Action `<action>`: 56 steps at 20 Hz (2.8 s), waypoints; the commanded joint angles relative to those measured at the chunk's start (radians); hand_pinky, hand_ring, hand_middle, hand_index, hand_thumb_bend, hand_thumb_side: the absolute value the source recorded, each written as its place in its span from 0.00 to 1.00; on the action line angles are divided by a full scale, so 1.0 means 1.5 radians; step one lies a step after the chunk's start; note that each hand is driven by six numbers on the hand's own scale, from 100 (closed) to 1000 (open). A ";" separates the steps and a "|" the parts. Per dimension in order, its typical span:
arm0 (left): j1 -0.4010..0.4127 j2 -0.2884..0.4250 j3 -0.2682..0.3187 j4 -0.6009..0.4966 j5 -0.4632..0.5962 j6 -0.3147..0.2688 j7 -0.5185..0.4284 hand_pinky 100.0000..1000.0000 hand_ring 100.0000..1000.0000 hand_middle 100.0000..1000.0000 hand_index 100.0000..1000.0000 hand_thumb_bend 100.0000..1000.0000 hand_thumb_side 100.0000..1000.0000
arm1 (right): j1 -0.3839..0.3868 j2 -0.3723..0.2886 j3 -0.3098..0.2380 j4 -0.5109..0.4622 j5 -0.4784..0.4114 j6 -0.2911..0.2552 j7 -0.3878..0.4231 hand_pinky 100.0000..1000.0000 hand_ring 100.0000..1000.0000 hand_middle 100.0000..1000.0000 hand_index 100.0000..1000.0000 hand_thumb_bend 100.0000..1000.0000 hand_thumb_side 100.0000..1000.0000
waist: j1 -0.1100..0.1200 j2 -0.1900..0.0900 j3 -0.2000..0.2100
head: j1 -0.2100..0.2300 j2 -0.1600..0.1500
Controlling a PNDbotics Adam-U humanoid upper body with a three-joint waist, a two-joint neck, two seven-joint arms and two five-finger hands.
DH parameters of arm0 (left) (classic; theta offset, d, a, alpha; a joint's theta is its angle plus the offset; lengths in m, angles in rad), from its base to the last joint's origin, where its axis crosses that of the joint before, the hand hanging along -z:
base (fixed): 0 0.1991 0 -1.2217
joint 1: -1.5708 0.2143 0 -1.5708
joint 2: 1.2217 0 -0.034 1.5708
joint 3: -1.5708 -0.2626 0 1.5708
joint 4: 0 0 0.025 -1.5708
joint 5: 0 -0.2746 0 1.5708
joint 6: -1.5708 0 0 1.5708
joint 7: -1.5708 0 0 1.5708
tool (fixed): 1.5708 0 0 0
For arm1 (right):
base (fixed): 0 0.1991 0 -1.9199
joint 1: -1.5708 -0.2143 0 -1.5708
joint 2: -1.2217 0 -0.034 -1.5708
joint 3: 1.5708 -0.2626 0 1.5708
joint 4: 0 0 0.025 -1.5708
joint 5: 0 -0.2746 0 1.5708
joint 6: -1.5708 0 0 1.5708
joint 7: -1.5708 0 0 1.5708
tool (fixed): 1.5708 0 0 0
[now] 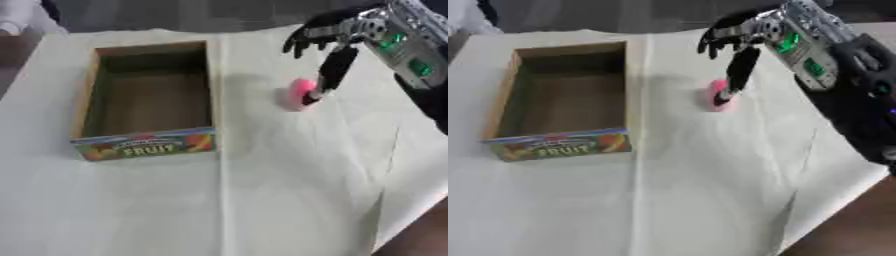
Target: Pick up objects on the table and place them in the box.
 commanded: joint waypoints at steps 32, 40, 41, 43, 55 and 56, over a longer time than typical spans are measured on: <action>-0.009 0.001 -0.004 -0.013 0.001 -0.001 -0.007 0.71 0.53 0.56 0.80 0.00 0.57 | -0.002 0.029 -0.019 0.124 0.098 -0.013 -0.023 0.78 0.88 0.72 0.87 0.46 0.16 | 0.003 0.002 0.006 | -0.009 -0.019; -0.010 0.000 -0.005 -0.013 0.001 -0.001 -0.010 0.71 0.53 0.56 0.80 0.00 0.57 | -0.008 0.036 -0.030 0.144 0.116 -0.005 -0.061 0.78 0.87 0.70 0.85 0.39 0.09 | 0.003 0.003 0.007 | -0.013 -0.022; -0.010 0.000 -0.005 -0.013 0.001 -0.002 -0.010 0.71 0.53 0.56 0.80 0.00 0.57 | -0.008 0.036 -0.030 0.146 0.117 -0.004 -0.063 0.78 0.87 0.70 0.85 0.38 0.05 | 0.003 0.003 0.007 | -0.013 -0.023; -0.010 0.000 -0.005 -0.013 0.001 -0.002 -0.011 0.71 0.53 0.56 0.80 0.00 0.57 | -0.009 0.038 -0.030 0.151 0.121 -0.004 -0.065 0.78 0.87 0.70 0.85 0.35 0.00 | 0.002 0.004 0.008 | -0.014 -0.023; -0.010 -0.001 -0.007 -0.013 0.010 -0.002 -0.015 0.71 0.53 0.56 0.80 0.00 0.57 | -0.018 0.055 -0.037 0.198 0.154 -0.010 -0.084 0.77 0.86 0.68 0.83 0.26 0.00 | 0.002 0.007 0.013 | -0.018 -0.028; -0.011 -0.001 -0.007 -0.013 0.010 -0.002 -0.015 0.71 0.53 0.56 0.80 0.00 0.57 | -0.019 0.057 -0.038 0.200 0.156 -0.009 -0.088 0.77 0.86 0.67 0.82 0.25 0.00 | 0.002 0.007 0.013 | -0.019 -0.028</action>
